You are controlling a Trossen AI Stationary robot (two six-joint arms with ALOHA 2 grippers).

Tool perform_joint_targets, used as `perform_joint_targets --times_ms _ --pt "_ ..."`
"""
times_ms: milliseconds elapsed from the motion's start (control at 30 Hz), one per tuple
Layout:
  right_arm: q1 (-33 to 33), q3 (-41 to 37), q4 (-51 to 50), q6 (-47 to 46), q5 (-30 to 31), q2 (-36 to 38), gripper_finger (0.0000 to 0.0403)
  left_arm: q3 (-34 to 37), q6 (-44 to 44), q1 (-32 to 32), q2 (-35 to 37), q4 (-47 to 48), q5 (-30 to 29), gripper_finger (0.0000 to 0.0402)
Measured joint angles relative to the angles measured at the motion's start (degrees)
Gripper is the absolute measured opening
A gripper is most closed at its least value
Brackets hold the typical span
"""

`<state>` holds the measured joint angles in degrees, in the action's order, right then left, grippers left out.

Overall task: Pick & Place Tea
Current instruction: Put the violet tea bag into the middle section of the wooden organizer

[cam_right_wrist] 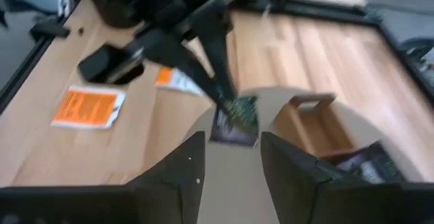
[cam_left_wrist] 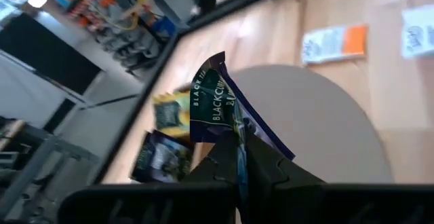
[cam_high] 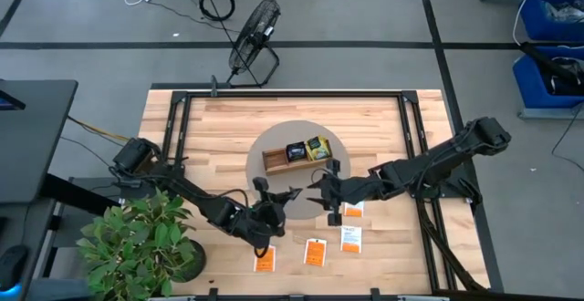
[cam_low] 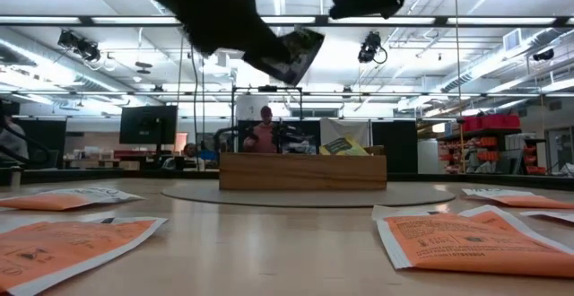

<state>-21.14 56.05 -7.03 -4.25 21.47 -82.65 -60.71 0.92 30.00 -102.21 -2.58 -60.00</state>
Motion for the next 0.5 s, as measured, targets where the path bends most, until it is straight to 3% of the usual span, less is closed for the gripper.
perform_joint_targets --times_ms 133,333,500 --pt "1.53 0.0 2.09 0.52 0.01 0.0 0.0151 0.0 -3.24 0.13 0.0 -4.01 -3.68 0.0014" --pt "3.49 0.0 2.9 0.64 -0.39 0.0 0.0151 0.0 -9.09 0.13 0.0 -9.67 -4.45 0.001" --pt "4.69 0.0 4.55 0.5 -5.33 0.0 0.0151 -0.02 -10.66 0.12 0.0 -11.82 -4.73 0.0016"
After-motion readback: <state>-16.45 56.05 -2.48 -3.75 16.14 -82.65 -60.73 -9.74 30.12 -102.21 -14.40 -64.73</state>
